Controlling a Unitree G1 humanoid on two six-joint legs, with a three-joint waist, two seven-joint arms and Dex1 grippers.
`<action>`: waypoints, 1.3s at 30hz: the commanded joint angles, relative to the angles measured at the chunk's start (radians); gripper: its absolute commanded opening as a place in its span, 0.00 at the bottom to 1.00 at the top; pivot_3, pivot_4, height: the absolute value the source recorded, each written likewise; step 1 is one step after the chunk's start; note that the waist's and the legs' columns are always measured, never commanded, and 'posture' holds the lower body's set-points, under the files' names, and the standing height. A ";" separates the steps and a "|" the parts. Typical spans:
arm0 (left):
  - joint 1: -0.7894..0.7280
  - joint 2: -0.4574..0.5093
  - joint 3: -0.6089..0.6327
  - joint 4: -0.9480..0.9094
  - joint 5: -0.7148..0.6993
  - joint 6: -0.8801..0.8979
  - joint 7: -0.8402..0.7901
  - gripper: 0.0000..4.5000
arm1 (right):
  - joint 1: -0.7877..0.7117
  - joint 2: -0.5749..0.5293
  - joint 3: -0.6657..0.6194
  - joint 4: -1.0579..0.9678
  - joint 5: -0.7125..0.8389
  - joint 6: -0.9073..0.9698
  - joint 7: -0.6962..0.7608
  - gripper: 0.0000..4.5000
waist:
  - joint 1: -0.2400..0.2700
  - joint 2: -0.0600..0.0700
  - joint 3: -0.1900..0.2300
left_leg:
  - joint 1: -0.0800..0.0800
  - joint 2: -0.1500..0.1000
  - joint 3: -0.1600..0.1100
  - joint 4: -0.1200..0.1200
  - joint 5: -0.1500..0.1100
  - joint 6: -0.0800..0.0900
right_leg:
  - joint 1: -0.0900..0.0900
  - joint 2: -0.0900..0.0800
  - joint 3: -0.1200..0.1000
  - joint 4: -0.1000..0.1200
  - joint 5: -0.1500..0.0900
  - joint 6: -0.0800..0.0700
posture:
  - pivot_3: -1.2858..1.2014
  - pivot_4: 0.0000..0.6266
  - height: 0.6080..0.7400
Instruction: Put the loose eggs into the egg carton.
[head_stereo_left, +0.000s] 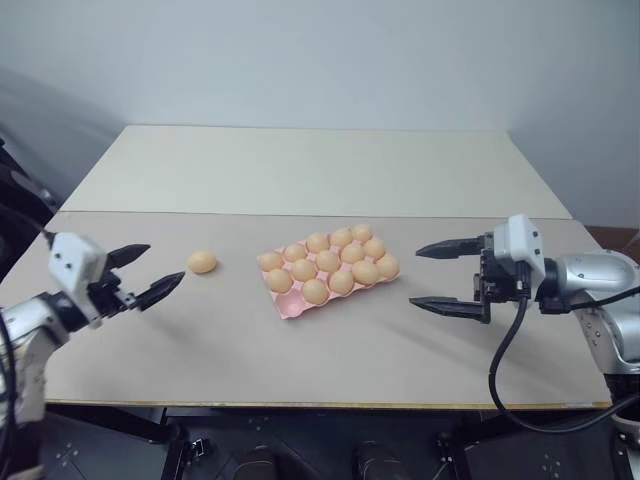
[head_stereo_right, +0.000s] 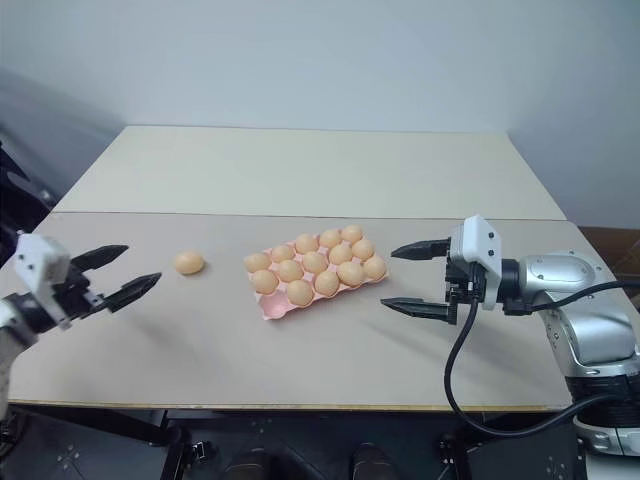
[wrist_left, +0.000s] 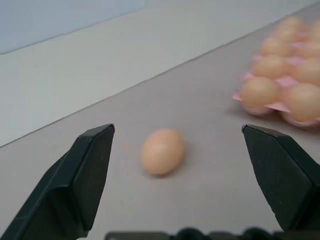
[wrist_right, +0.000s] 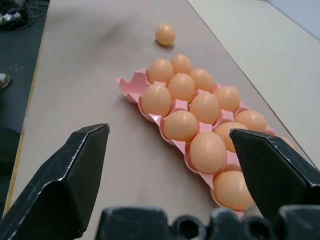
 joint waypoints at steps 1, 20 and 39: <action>-0.107 -0.029 -0.064 0.160 0.092 -0.097 0.077 0.99 | 0.008 -0.006 -0.037 -0.052 0.016 -0.004 -0.014 1.00 | -0.001 0.000 0.000 | 0.000 0.000 0.000 0.000 0.000 0.000 | 0.000 0.000 0.000 0.000 0.000 0.000 | 0.52 0.24 1.00; -0.397 -0.109 -0.226 0.695 0.234 -0.275 0.074 0.47 | 0.061 -0.016 -0.092 -0.139 0.043 0.015 -0.074 1.00 | -0.005 0.000 0.000 | 0.000 -0.001 0.000 0.002 0.000 0.000 | 0.000 0.000 0.000 0.001 0.000 0.001 | 0.52 0.24 1.00; -0.189 -0.171 -0.404 -0.122 -0.009 0.019 -0.264 0.47 | 0.047 -0.012 -0.078 -0.127 0.033 0.004 -0.085 1.00 | -0.010 0.000 0.000 | -0.001 0.000 -0.001 0.005 0.000 0.000 | 0.000 0.000 0.001 0.002 0.000 0.001 | 0.52 0.24 1.00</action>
